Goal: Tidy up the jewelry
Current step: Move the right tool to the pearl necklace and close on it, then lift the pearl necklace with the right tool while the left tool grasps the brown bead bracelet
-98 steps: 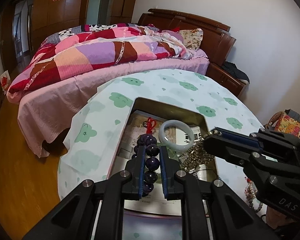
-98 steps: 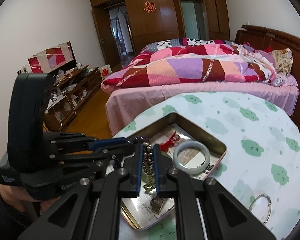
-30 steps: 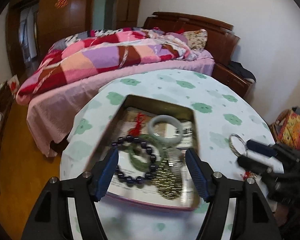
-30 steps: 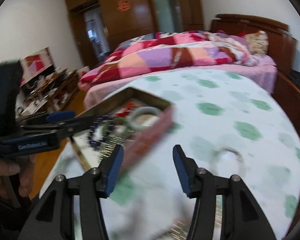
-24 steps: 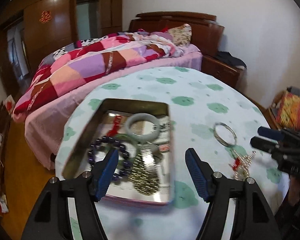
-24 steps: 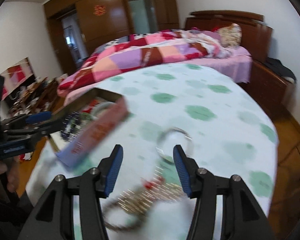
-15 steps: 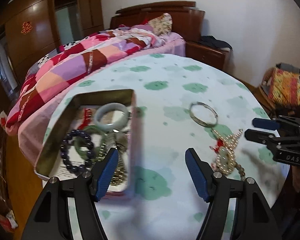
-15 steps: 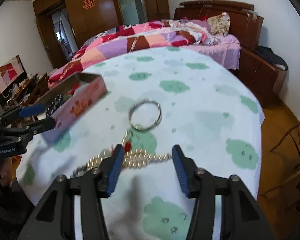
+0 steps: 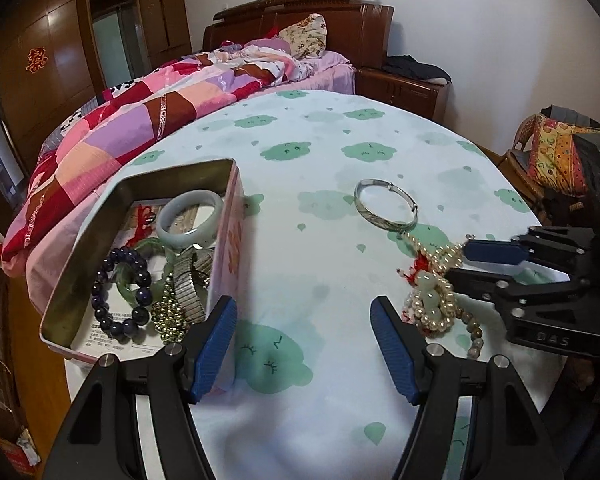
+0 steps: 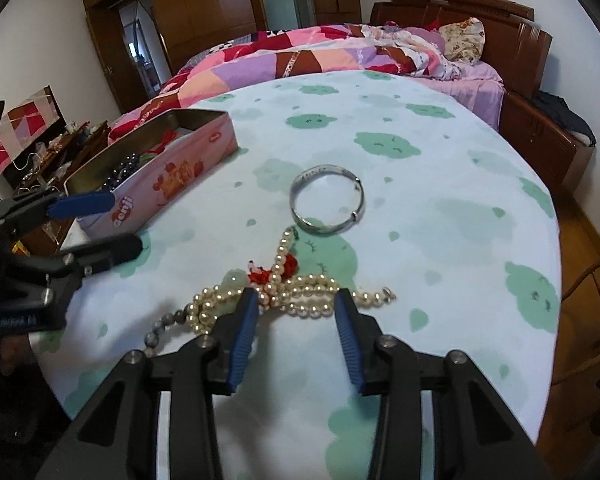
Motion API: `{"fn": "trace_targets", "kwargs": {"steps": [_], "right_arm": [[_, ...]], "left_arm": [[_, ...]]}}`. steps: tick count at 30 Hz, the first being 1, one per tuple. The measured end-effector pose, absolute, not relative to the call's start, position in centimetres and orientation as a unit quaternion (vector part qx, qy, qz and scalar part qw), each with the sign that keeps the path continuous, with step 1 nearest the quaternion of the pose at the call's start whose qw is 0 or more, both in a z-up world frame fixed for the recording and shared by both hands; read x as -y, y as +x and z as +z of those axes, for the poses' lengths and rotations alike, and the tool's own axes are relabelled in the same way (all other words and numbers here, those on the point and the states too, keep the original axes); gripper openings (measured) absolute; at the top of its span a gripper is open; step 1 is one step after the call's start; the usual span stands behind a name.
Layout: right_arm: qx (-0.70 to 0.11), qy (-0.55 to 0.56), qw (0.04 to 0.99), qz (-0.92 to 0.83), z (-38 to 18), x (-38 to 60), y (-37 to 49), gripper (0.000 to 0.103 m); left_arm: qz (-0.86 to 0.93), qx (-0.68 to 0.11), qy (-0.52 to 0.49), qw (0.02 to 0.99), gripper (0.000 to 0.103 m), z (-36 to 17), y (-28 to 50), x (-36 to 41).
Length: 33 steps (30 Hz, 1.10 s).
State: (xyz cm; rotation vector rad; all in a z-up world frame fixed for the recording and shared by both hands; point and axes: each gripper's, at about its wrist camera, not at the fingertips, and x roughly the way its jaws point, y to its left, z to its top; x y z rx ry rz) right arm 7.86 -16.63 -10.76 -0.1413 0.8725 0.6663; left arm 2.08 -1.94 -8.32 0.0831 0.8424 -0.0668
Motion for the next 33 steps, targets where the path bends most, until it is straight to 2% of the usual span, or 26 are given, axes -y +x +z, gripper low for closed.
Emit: {"fn": "trace_targets", "kwargs": {"steps": [4,7,8,10,31,32,33], "right_arm": [[-0.401,-0.086,0.854,0.320,-11.0,15.4,7.9,0.045],[-0.398,-0.090,0.853,0.326,-11.0,15.1,8.0,0.019],[-0.394,-0.092,0.855,0.324,-11.0,15.2,7.9,0.013],[-0.392,-0.089,0.858,0.320,-10.8,15.5,7.9,0.008],[-0.351,0.022,0.880,0.318,-6.4,19.3,9.6,0.008],[-0.354,0.023,0.880,0.316,-6.6,19.3,9.7,0.008],[-0.357,0.023,0.879,0.314,-6.8,19.3,9.9,0.008]], "left_arm": [[-0.033,-0.409,0.042,0.911,0.069,-8.5,2.1,2.1],[-0.033,-0.408,0.040,0.911,0.069,-8.5,2.1,2.1],[-0.033,-0.408,0.039,0.912,0.069,-8.5,2.1,2.1],[-0.035,-0.408,0.038,0.911,0.069,-8.6,2.1,2.2],[-0.116,-0.425,0.034,0.897,0.069,-9.2,4.7,5.6],[-0.124,-0.429,0.036,0.894,0.069,-9.3,5.0,6.1],[-0.127,-0.432,0.040,0.892,0.063,-9.5,5.1,6.4]]}}
